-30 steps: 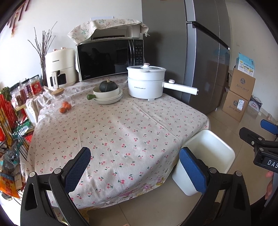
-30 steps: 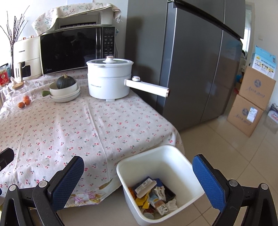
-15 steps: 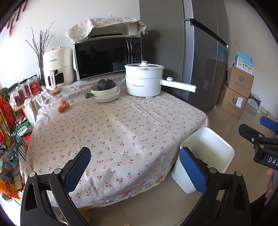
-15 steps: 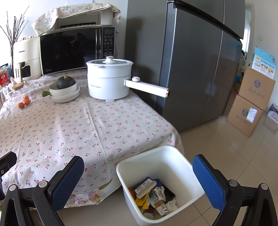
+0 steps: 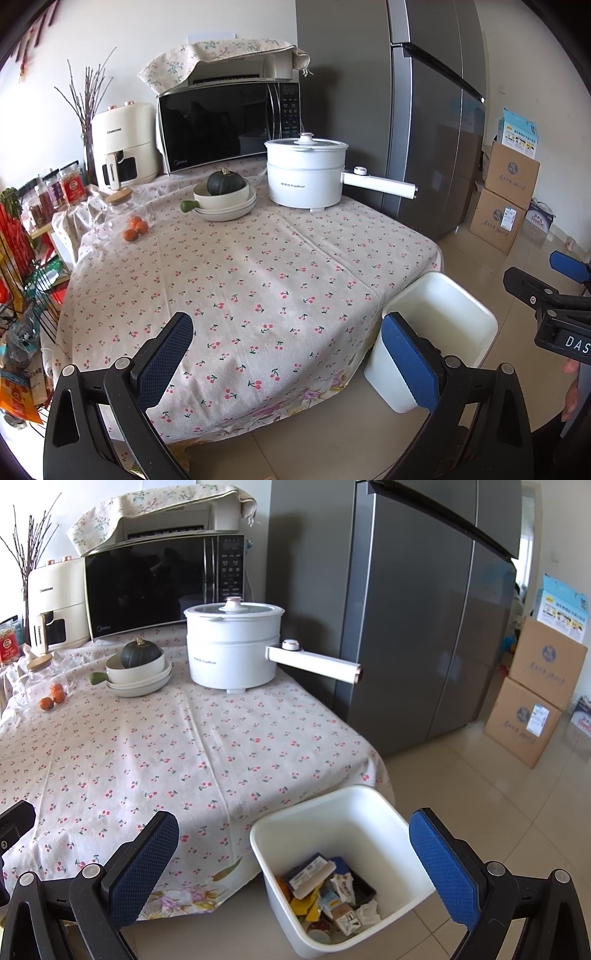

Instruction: Collect trash

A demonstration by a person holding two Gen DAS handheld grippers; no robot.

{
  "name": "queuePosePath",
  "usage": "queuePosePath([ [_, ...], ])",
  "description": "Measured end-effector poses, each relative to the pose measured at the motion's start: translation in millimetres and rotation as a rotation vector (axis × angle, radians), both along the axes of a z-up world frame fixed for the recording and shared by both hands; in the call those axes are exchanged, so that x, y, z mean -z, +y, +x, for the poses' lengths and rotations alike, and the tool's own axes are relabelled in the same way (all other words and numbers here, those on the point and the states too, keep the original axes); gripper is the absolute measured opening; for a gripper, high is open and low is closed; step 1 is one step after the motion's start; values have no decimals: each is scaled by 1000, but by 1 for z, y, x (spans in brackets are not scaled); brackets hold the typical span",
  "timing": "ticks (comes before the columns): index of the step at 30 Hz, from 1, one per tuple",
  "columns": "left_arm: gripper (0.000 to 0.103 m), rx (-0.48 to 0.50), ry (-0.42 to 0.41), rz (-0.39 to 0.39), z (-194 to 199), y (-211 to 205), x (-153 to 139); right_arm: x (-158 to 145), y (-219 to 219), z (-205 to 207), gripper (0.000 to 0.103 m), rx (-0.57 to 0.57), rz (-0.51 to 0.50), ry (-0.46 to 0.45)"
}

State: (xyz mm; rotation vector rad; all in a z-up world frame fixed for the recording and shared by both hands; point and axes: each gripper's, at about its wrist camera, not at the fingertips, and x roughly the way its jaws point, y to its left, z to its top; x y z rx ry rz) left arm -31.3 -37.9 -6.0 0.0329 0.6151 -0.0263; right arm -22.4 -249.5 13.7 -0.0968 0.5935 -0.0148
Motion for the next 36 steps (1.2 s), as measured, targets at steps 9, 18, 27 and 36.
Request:
queuePosePath([
  [9,103,4,-4,-2,-2,-1,-2,1,0,0,102,5,-1,2],
  [18,103,3,-8,5,-3,-2,-3,2,1,0,102,11,1,1],
  [27,103,-3,-10,13,-3,-4,-4,2,0,0,102,11,3,1],
  [36,103,29,48,-3,5,1,-1,7,1,0,102,3,1,17],
])
